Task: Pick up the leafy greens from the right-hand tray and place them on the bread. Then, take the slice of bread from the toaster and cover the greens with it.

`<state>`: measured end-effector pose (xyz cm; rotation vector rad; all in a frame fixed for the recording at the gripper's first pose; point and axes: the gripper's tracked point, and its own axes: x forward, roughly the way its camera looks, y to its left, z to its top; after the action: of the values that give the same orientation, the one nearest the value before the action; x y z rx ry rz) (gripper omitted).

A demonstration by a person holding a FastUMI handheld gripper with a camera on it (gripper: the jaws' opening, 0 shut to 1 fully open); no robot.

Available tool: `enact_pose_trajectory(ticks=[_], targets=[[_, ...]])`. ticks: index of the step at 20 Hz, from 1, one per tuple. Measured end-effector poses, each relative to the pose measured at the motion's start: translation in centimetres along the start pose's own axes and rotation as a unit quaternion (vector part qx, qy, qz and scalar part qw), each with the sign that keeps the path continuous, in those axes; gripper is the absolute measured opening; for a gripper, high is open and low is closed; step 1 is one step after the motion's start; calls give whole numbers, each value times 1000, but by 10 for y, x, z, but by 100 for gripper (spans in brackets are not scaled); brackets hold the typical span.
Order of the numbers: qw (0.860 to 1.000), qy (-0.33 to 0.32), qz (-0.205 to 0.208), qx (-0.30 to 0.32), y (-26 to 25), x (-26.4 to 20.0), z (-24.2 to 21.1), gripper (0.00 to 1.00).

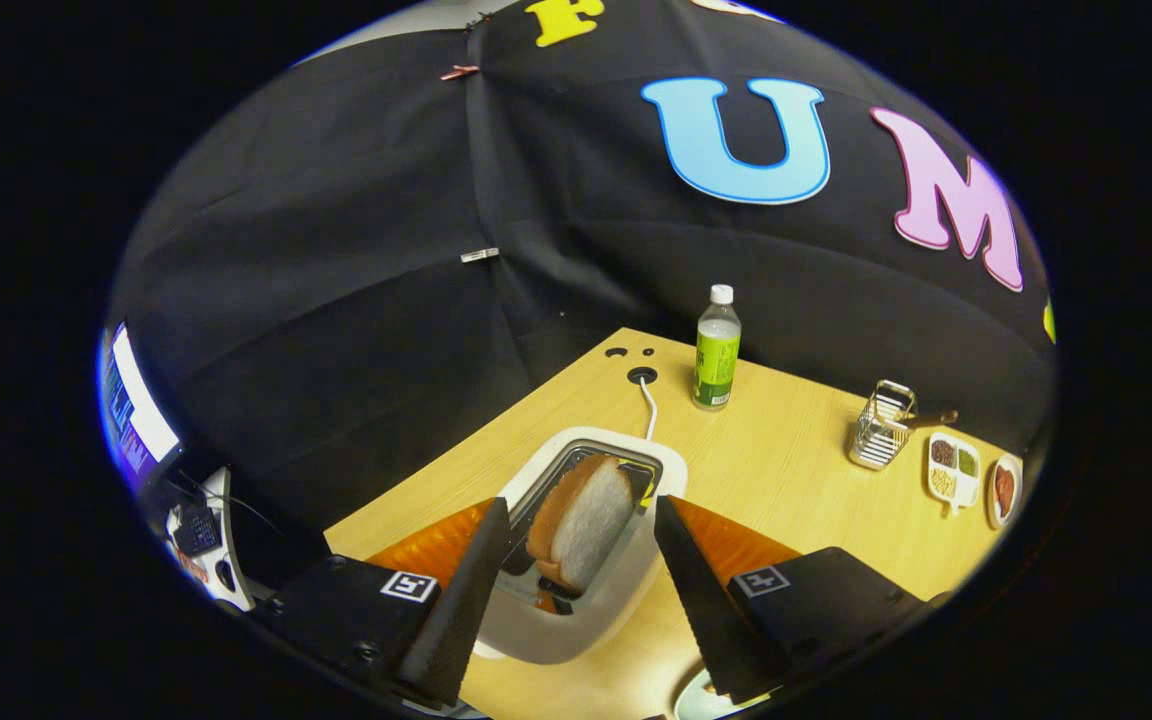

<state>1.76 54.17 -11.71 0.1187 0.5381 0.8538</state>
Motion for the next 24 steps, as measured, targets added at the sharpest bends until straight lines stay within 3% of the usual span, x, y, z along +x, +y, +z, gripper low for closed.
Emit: enact_pose_trajectory(ticks=[5,7,11,12,15,24], targets=[[997,27,-39,55,-16,33,-13,87],[996,19,-64,54,-27,35,-9,81],[994,29,-70,82,-30,38,-10,26],[994,34,-66,85,-26,38,-11,19],[995,23,-65,78,-25,30,-4,14],[992,-75,-46,94,-29,-44,65,14]])
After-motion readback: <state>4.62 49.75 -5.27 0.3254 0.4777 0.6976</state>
